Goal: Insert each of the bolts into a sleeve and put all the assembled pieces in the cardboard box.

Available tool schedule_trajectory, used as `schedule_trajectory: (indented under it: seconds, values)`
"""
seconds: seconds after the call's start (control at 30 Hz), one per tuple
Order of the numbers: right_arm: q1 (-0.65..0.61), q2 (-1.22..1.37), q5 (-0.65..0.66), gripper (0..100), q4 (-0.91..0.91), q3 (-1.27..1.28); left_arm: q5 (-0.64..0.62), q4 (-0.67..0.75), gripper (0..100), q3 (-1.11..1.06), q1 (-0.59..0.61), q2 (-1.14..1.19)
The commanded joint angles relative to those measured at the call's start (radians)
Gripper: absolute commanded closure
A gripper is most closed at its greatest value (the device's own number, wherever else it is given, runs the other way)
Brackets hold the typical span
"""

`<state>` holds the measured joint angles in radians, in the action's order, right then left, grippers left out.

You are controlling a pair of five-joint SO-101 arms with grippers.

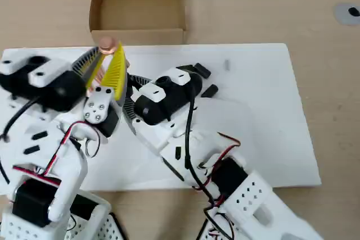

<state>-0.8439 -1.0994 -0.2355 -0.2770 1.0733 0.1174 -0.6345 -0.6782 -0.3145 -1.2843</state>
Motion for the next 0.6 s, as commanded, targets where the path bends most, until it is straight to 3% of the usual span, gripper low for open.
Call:
schedule_trajectory:
  seconds: [0.0,0.23,0.57]
  values:
    - [-0.01,-0.027,-0.006,98.9,0.028,-0.008,-0.014,0.011,99,0.011,0.015,-0.008]
    - [-0.013,-0.027,-0.005,98.9,0.032,-0.007,-0.015,-0.193,99,0.115,0.015,-0.004]
    - [-0.013,-0.027,-0.005,98.9,0.032,-0.008,-0.014,-0.206,99,0.118,0.015,-0.004]
